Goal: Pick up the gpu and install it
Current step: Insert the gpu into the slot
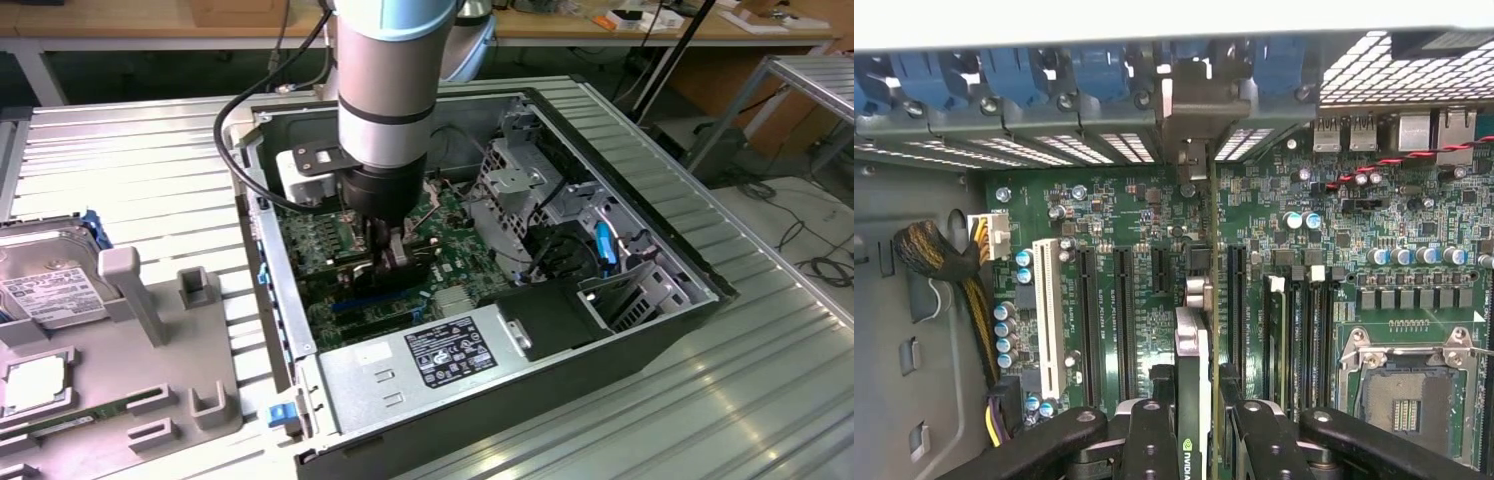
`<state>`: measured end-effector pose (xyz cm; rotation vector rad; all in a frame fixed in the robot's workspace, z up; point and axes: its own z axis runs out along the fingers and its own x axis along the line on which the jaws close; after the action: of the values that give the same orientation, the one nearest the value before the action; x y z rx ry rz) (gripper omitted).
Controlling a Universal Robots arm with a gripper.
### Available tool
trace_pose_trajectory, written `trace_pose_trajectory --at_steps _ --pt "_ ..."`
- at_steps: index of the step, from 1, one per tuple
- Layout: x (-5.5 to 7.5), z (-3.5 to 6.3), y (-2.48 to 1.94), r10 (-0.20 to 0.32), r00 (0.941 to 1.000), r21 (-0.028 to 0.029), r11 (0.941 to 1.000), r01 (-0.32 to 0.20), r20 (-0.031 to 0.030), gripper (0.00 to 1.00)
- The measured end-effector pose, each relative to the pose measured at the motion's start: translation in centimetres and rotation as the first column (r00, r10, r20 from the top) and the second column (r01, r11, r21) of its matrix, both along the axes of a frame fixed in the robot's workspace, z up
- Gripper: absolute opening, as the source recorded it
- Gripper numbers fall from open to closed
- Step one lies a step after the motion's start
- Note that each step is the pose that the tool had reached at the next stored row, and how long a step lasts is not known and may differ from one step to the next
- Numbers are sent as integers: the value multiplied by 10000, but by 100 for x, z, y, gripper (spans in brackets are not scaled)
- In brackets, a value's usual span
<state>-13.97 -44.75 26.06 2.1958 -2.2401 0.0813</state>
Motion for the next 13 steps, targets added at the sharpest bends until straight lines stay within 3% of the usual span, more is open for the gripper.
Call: trace_pose_trajectory --at_steps 13 --pt "0 -38 1 0 10000 12 10000 0 3 27"
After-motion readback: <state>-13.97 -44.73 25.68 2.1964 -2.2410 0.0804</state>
